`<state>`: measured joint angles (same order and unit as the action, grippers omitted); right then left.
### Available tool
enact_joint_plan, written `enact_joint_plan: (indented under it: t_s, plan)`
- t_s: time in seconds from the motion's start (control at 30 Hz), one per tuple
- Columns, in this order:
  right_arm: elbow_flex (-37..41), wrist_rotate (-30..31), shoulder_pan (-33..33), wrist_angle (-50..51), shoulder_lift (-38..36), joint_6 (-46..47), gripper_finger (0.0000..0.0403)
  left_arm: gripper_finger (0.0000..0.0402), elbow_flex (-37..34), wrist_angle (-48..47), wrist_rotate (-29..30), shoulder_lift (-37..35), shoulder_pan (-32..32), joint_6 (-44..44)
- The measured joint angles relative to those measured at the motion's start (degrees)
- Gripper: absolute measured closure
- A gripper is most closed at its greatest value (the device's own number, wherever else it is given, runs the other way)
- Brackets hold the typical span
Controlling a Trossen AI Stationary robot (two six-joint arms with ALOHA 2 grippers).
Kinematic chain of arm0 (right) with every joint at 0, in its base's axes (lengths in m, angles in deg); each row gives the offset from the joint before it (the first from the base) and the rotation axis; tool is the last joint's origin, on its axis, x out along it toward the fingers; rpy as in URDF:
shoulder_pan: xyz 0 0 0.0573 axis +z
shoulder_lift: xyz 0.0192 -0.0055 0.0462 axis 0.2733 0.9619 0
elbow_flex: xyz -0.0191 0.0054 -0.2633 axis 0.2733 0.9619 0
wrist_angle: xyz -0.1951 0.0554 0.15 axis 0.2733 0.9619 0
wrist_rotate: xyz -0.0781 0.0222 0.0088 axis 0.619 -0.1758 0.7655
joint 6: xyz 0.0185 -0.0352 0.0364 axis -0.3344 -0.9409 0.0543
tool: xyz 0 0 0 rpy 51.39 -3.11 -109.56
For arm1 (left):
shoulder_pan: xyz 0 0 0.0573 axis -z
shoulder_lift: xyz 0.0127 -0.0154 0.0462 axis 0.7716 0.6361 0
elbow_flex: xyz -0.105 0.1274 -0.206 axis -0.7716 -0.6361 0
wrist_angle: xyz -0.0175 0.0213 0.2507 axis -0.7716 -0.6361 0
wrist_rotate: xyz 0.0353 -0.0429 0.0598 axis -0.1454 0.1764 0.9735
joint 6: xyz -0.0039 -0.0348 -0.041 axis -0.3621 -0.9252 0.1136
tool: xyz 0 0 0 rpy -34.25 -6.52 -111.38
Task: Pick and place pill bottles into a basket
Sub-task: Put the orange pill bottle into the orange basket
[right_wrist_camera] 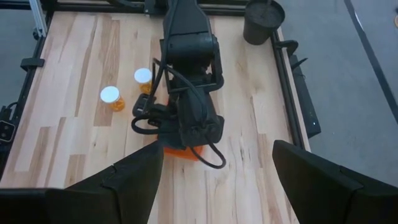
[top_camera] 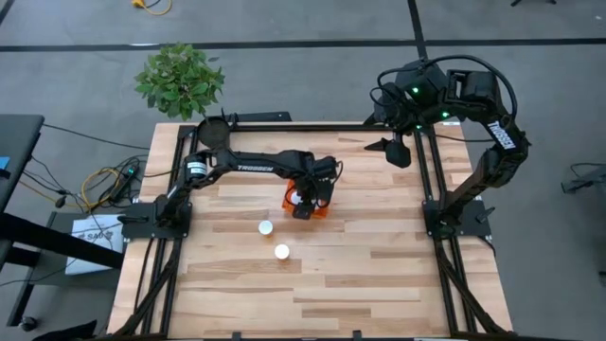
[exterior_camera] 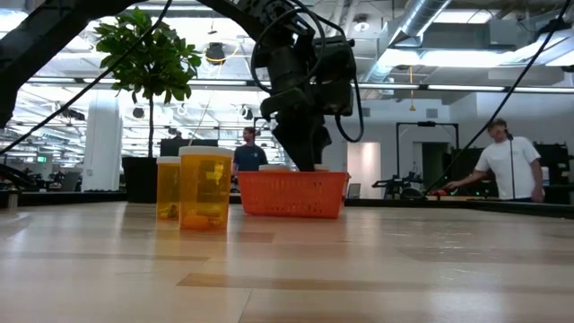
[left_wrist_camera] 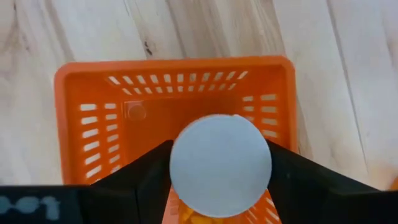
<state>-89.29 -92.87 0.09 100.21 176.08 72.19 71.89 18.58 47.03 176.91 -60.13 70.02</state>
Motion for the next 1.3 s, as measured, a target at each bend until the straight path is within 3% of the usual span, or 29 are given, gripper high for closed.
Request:
enact_joint_plan:
  t_s: [1.3]
  plan:
    - [0.0, 0.0, 1.6, 0.0, 0.0, -0.5, 0.0106, 0.0174, 0.3, -3.8, 0.1, 0.0, 0.0, -1.3]
